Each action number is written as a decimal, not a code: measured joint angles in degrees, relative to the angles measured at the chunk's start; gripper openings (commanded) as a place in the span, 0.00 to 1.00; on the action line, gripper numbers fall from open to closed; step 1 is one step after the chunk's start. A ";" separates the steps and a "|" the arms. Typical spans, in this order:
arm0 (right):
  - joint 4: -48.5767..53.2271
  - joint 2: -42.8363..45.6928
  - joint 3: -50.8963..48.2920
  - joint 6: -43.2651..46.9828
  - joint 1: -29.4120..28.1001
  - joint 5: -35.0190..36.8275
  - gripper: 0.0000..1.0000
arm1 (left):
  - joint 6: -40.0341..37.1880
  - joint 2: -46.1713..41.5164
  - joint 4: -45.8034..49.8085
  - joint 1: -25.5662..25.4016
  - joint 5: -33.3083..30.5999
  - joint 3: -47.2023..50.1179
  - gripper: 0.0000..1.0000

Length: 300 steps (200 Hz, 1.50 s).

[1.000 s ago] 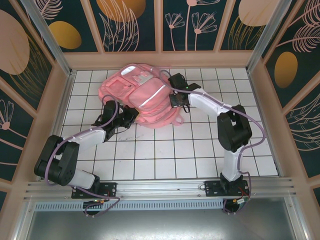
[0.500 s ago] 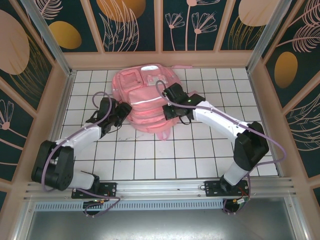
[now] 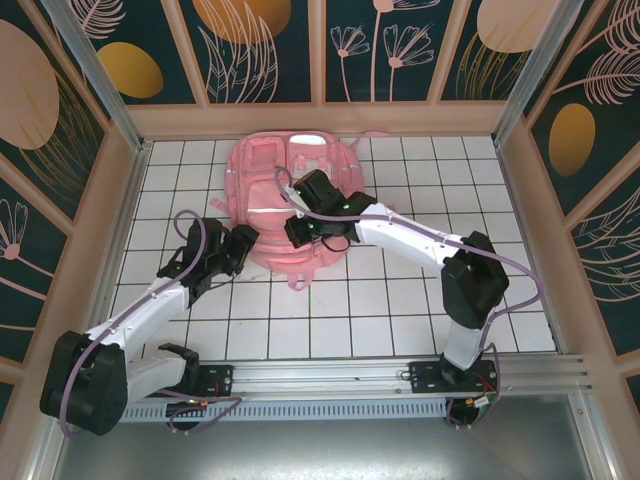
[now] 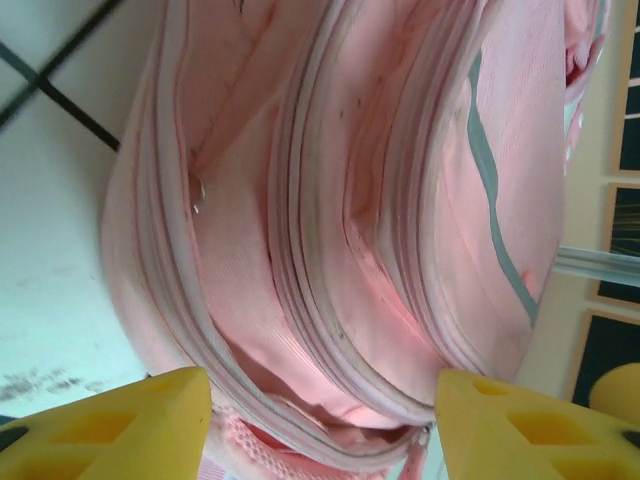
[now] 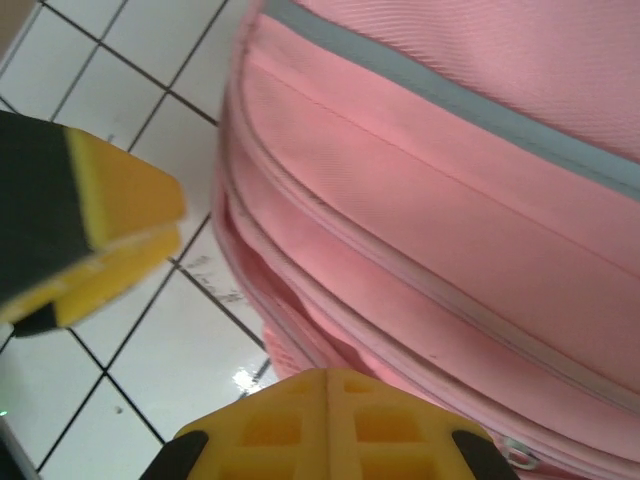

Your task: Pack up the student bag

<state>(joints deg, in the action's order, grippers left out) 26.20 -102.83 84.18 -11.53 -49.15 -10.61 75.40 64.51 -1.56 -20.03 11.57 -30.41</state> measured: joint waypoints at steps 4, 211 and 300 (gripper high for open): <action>-0.04 0.00 0.00 -0.04 -0.07 -0.04 0.00 | 0.44 0.09 -0.39 -0.48 0.26 0.00 0.60; 4.09 3.48 -7.91 -11.56 1.68 11.23 0.48 | 17.99 14.97 -13.84 -8.92 -5.86 -1.53 0.27; 7.91 -3.28 -1.95 -11.54 -1.27 12.63 0.52 | 18.80 15.82 -14.93 -8.92 -5.95 -1.40 0.20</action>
<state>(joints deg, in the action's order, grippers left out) 34.11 -106.10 82.24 -23.07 -50.41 2.02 94.19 80.34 -16.49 -28.95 5.63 -31.81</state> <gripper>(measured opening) 0.512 0.220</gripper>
